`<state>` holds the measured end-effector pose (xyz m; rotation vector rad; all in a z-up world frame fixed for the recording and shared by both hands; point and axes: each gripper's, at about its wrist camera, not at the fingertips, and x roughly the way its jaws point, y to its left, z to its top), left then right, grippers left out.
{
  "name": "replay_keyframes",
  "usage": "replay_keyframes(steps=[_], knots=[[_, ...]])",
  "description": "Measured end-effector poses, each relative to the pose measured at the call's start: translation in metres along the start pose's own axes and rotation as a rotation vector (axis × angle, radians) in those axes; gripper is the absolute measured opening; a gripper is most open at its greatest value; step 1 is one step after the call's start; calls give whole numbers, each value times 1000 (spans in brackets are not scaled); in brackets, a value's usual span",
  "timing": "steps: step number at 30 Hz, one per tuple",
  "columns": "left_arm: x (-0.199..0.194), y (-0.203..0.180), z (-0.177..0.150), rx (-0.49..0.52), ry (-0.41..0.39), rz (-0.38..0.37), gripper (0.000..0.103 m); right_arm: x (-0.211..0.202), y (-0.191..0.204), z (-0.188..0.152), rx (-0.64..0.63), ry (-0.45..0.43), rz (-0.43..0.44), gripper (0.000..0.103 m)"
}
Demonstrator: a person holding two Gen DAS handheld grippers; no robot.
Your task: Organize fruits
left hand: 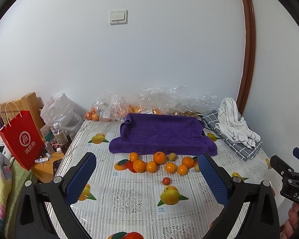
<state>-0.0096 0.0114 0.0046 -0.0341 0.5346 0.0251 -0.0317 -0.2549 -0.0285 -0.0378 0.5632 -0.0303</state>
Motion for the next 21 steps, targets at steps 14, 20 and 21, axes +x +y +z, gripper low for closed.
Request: replay_keyframes(steps=[14, 20, 21], knots=[[-1, 2, 0, -1, -1, 3, 103, -1, 1, -1, -6, -5, 3, 103], [0, 2, 0, 0, 0, 8, 103, 0, 0, -1, 6, -4, 9, 103], [-1, 3, 0, 2, -2, 6, 103, 1, 0, -2, 6, -6, 12, 103]])
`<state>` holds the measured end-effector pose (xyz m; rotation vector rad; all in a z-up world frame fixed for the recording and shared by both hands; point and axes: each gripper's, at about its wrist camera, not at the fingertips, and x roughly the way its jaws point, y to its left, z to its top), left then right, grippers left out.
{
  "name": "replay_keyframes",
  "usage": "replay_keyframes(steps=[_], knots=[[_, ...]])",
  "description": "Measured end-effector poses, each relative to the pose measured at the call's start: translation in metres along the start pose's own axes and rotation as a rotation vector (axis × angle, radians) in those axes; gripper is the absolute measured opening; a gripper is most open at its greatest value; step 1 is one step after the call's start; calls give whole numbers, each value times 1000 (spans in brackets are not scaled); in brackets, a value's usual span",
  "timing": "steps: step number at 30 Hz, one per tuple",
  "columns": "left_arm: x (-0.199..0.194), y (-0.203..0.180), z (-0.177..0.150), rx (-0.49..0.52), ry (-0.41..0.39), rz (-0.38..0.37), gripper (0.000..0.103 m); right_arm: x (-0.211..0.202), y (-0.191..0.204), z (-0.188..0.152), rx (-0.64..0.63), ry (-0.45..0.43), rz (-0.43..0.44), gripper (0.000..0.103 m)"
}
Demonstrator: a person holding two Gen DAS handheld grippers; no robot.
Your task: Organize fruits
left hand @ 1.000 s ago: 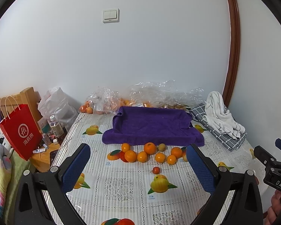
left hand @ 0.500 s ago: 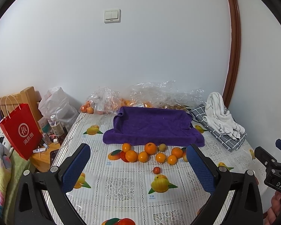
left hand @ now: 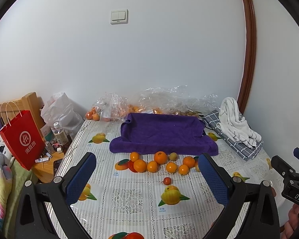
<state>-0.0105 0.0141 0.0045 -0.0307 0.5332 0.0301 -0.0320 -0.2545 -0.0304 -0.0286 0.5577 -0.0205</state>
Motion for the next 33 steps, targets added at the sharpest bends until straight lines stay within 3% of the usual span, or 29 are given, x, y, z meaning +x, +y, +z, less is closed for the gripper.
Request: replay_keyframes(steps=[8, 16, 19, 23, 25, 29, 33], knots=[[22, 3, 7, 23, 1, 42, 103, 22, 4, -4, -19, 24, 15, 103], [74, 26, -8, 11, 76, 69, 103, 90, 16, -27, -52, 111, 71, 102], [97, 41, -21, -5, 122, 42, 98, 124, 25, -37, -58, 180, 119, 91], [130, 56, -36, 3, 183, 57, 96, 160, 36, -49, -96, 235, 120, 87], [149, 65, -44, 2, 227, 61, 96, 177, 41, -54, -98, 268, 155, 80], [173, 83, -59, -27, 277, 71, 94, 201, 45, -59, -84, 295, 185, 76], [186, 95, -73, -39, 318, 74, 94, 222, 54, -62, -102, 308, 207, 65]])
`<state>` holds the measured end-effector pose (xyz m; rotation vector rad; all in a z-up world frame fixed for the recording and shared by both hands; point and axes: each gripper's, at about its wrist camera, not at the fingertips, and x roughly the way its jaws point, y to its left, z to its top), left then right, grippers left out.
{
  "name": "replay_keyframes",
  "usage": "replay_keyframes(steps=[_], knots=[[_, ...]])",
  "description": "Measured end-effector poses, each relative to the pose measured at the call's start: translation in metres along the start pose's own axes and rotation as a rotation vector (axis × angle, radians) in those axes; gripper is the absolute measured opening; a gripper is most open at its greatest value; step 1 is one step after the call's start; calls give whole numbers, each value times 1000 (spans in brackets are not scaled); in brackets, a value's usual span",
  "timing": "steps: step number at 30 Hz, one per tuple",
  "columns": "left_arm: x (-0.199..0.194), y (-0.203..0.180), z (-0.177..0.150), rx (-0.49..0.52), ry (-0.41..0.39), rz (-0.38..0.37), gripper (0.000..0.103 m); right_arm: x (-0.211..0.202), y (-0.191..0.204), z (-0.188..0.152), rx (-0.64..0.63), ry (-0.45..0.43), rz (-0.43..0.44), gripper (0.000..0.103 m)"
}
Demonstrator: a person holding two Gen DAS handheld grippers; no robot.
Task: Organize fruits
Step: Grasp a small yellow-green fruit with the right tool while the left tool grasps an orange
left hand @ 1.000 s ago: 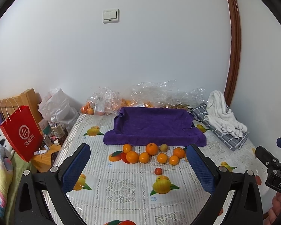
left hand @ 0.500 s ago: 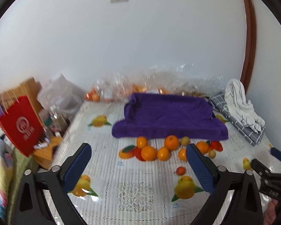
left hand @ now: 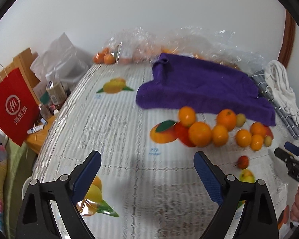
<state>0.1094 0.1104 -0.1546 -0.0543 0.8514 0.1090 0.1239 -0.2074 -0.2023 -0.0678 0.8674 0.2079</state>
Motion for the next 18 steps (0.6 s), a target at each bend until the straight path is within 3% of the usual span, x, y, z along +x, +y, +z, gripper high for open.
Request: replay_keyframes(steps=[4, 12, 14, 16, 18], knots=[[8, 7, -6, -14, 5, -18, 94, 21, 1, 5, 2, 38, 24, 53], [18, 2, -8, 2, 41, -95, 92, 43, 1, 16, -13, 52, 29, 44], [25, -1, -8, -11, 81, -115, 92, 44, 1, 17, -22, 49, 24, 38], [26, -3, -9, -11, 69, -115, 92, 45, 1, 18, -29, 42, 21, 27], [25, -5, -9, -3, 60, -111, 90, 43, 0, 16, -37, 37, 30, 26]])
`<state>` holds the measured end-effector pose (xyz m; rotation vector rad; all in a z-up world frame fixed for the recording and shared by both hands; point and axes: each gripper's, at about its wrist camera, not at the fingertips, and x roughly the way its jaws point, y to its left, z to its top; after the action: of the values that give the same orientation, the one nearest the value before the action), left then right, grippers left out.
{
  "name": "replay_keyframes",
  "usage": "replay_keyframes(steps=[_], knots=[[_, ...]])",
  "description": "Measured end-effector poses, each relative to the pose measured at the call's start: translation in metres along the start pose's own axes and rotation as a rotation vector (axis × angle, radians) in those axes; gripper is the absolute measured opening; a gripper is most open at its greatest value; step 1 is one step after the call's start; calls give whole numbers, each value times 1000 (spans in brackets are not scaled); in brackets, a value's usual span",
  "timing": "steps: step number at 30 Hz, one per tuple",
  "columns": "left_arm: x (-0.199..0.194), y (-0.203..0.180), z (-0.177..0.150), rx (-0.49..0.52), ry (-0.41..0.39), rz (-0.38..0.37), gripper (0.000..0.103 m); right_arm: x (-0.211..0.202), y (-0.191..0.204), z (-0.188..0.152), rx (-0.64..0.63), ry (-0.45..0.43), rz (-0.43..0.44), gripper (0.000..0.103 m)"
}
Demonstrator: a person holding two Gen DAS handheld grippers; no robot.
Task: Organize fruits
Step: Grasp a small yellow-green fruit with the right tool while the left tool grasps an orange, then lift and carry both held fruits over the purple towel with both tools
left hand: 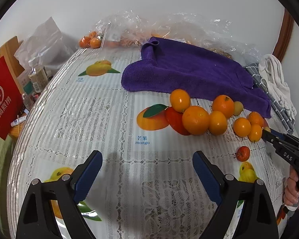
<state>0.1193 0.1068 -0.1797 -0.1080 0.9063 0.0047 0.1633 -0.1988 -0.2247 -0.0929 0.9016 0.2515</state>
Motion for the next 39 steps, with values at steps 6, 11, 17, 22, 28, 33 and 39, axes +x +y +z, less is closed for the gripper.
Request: replay_keyframes(steps=[6, 11, 17, 22, 28, 33, 39], knots=[[8, -22, 8, 55, -44, -10, 90, -11, -17, -5, 16, -31, -13, 25], [28, -45, 17, 125, -19, 52, 90, -17, -36, -10, 42, -51, -29, 26], [42, -53, 23, 130, -13, 38, 88, -19, -42, -14, 53, -68, -10, 25], [45, -57, 27, 117, -14, 4, 64, -17, -44, -13, 58, -60, 11, 25], [42, -56, 24, 98, -29, -101, 37, -18, -47, -14, 83, -67, 22, 25], [35, -51, 22, 66, -58, -137, 37, -18, -47, -15, 81, -70, 24, 25], [24, -49, 21, 48, -123, -158, 37, -21, -48, -16, 90, -87, 32, 25]])
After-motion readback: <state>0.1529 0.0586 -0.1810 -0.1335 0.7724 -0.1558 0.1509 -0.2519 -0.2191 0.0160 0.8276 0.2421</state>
